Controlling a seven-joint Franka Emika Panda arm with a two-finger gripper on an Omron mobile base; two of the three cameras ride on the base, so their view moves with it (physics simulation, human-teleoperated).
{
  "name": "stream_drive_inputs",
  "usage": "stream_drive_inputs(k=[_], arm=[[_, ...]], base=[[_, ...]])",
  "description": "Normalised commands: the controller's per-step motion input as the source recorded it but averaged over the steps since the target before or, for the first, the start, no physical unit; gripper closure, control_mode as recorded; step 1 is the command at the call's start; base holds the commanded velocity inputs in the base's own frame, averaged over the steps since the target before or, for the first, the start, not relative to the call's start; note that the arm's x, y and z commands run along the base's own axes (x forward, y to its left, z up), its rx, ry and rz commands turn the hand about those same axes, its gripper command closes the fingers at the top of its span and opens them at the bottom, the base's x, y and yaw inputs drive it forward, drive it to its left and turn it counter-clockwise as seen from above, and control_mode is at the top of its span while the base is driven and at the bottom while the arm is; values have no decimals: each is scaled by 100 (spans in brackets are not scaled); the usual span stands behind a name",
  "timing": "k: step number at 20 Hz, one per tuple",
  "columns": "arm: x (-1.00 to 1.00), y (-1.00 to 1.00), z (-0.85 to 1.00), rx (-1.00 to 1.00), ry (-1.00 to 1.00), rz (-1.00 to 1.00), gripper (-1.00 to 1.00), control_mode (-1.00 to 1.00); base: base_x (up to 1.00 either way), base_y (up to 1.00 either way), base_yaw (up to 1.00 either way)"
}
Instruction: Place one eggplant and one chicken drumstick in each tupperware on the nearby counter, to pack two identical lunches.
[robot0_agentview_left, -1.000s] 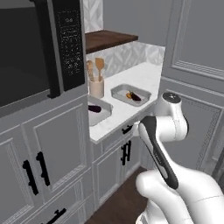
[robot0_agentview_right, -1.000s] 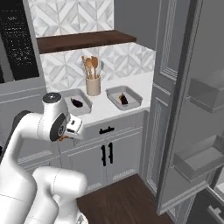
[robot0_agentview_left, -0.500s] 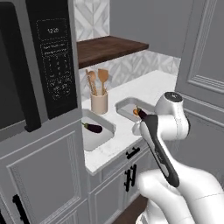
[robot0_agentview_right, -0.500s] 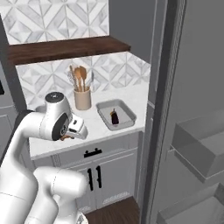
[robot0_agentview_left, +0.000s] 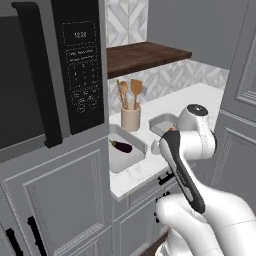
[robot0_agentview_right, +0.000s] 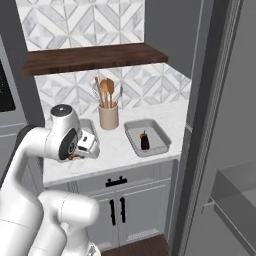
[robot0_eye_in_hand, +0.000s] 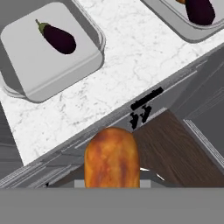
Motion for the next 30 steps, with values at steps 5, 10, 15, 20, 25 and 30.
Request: stream_drive_inputs(k=[5,10,15,20,25,30], arm=[[23,0,0,0,1,4,100,-100],[70,0,-1,0,0,18,100,-100],[100,2,-6,0,0,36,100,-100],[98,34,-1,-6,9,34,100,-100],[94,70,-2,-14,22,25,100,-100],[92,34,-47,-9,14,32,100,-100]], base=[[36,0,7],[0,0,0],[0,0,0],[0,0,0],[0,0,0],[0,0,0]])
